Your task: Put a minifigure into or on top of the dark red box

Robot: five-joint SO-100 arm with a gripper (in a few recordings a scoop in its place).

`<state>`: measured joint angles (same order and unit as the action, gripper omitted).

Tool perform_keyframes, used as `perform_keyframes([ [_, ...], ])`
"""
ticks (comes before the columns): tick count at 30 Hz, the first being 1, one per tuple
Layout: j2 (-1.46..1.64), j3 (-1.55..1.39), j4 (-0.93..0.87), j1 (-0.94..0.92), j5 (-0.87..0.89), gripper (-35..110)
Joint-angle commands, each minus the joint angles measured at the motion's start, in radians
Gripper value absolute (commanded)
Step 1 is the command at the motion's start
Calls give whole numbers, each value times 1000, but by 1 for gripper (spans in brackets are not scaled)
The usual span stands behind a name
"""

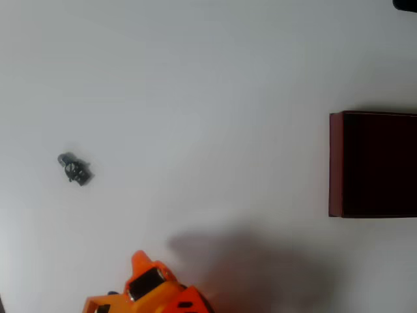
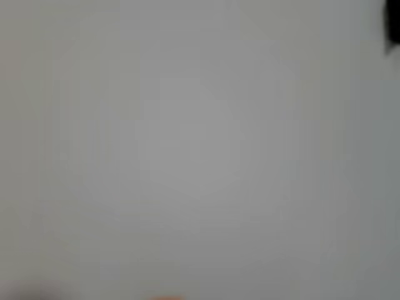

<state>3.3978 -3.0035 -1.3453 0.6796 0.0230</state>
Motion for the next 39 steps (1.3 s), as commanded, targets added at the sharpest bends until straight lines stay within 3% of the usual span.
perform_keyframes([
  [1, 11, -15, -12, 5, 15, 0],
  [18, 11, -15, -12, 9, 40, 0],
  [22, 12, 63, 11, -2, 190, 0],
  [28, -14, 107, 9, -55, 572, 2],
  [32, -34, 115, 51, -52, 841, 12],
  [39, -337, 252, 149, -29, 1218, 15],
])
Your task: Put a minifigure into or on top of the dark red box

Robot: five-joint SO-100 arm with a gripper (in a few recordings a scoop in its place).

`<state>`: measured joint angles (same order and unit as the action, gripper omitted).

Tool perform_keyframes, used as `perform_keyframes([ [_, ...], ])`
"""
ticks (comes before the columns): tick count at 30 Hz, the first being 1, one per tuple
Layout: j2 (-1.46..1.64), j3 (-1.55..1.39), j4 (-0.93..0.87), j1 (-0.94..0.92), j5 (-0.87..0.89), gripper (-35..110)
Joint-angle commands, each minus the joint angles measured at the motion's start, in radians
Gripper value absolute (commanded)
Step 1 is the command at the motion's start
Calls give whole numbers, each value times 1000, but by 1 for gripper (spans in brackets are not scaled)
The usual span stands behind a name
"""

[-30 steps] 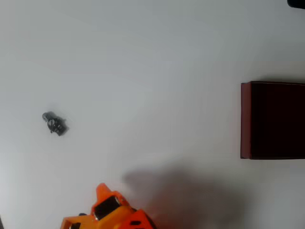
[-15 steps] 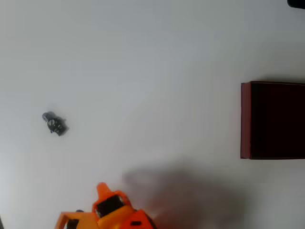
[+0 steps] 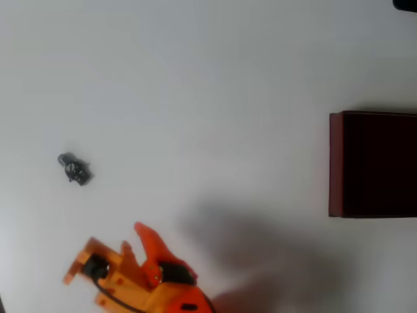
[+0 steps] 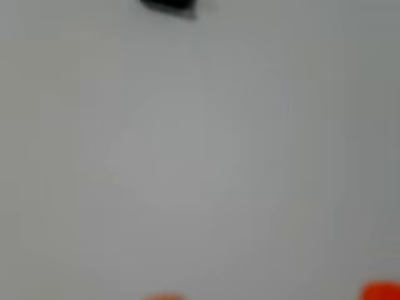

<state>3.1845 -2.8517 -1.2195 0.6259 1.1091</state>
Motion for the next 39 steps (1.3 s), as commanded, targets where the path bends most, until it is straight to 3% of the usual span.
perform_keyframes([
  [1, -196, 143, 28, 29, 172, 16],
  [10, -716, 314, 293, 173, 523, 20],
  [13, -963, 440, 344, 199, 561, 20],
  [19, -1348, 715, 364, 184, 434, 20],
  [27, -1344, 661, 448, 117, 272, 21],
  [39, -1374, 578, 532, 104, 273, 21],
])
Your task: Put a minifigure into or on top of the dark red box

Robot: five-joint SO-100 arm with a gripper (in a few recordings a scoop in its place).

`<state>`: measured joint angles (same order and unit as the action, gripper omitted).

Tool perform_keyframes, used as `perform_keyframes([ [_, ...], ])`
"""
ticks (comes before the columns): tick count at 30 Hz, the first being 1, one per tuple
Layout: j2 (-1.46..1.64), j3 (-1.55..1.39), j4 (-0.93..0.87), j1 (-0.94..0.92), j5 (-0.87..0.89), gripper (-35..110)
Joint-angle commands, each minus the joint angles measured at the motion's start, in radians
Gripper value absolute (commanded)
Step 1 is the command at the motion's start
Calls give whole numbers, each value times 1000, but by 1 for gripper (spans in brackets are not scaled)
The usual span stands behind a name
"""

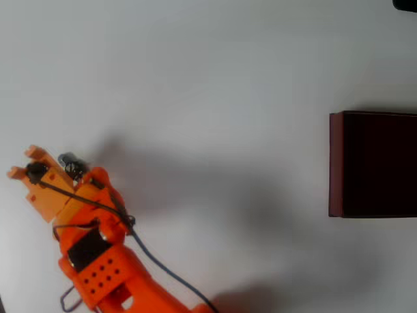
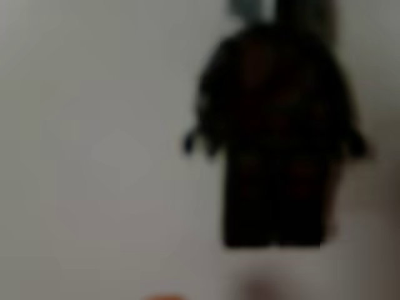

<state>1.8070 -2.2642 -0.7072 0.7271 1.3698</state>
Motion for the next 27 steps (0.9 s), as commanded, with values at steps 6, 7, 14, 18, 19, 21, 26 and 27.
perform_keyframes([
  [6, -40, -18, 57, 11, 26, 21],
  [7, -43, -18, 61, 11, 28, 21],
  [14, -49, -21, 74, 14, 37, 20],
  [18, -58, -23, 86, 18, 44, 20],
  [19, -61, -25, 92, 20, 48, 20],
  [21, -69, -26, 103, 25, 55, 20],
  [26, -89, -29, 138, 35, 74, 20],
  [27, -94, -29, 143, 37, 78, 20],
])
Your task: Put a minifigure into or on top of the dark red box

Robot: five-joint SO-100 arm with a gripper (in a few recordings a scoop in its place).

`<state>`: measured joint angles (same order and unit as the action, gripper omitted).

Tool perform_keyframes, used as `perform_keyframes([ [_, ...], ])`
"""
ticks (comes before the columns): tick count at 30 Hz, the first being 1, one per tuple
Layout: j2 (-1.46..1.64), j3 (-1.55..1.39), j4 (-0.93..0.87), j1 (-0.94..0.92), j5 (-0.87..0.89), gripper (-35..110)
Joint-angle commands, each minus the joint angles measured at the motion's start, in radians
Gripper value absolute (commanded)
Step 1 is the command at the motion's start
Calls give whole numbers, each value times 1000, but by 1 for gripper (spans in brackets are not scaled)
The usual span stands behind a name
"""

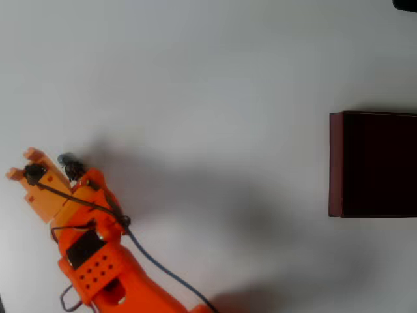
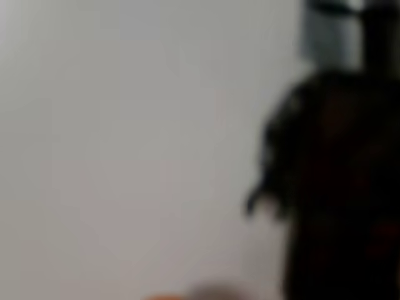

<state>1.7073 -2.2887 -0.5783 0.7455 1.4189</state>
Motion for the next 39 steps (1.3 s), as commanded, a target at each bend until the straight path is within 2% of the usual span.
perform_keyframes([
  [1, 2, -5, 18, 20, 32, 20],
  [39, -58, 32, 54, 8, 51, 13],
])
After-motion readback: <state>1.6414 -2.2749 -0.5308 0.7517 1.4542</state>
